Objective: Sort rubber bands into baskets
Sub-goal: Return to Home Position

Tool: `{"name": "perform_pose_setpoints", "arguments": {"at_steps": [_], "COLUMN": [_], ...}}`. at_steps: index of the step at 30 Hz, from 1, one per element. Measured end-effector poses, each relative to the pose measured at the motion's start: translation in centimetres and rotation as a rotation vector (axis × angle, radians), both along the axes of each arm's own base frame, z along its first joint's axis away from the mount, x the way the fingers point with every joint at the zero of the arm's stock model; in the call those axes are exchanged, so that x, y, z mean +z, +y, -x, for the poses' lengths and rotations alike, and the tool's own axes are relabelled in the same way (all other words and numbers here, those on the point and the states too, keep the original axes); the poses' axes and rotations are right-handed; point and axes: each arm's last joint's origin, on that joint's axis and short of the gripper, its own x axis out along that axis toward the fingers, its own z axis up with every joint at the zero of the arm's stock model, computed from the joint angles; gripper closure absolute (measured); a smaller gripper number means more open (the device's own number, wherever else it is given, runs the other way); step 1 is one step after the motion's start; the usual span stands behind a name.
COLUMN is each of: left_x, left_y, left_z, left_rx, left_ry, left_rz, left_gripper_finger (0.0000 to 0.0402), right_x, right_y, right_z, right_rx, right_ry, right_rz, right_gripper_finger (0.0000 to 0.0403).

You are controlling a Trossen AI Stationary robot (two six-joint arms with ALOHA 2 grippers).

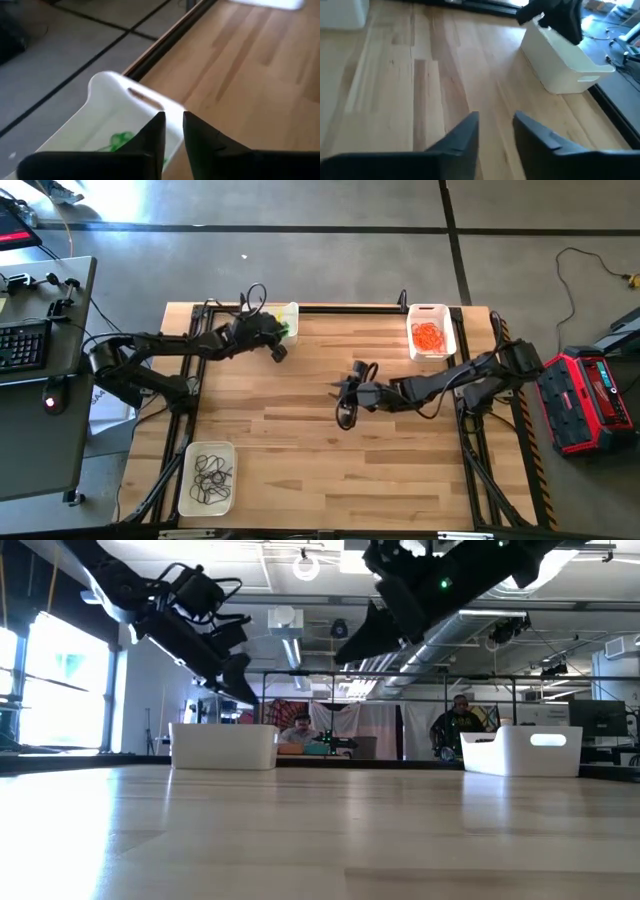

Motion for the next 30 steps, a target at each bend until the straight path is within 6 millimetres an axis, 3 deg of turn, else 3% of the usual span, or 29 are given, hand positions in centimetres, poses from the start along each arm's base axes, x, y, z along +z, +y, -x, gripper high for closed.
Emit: {"name": "perform_pose_setpoints", "arguments": {"at_steps": [6,14,20,24,30], "left_x": [-0.3,-0.5,-0.2,-0.2,0.1], "left_y": [-1.9,-3.6,-4.4,-4.7,-4.9], "left_z": [-0.7,-1.3,-1.7,-1.8,-2.0], "left_rx": [-0.078,-0.173,-0.212,-0.223,-0.24], "left_ry": [-0.043,-0.073,-0.094,-0.106,-0.144], "left_rz": [-0.027,-0.073,-0.087,-0.077,-0.078], "left_gripper_finger": [0.038,0.0401,0.0401,0.0401,0.0401], "right_x": [-0.2,-1.3,-2.1,-1.7,-0.8], "right_y": [-1.3,-3.0,-3.1,-3.3,-3.4], "right_z": [-0.1,0.9,4.7,7.3,9.5], "right_rx": [0.061,0.045,0.073,0.059,0.064], "right_ry": [0.045,0.037,-0.076,-0.131,-0.198], "right_rz": [0.024,0.01,-0.023,-0.053,-0.055], "right_gripper_finger": [0.0393,0.04,0.0402,0.0402,0.0403]}}
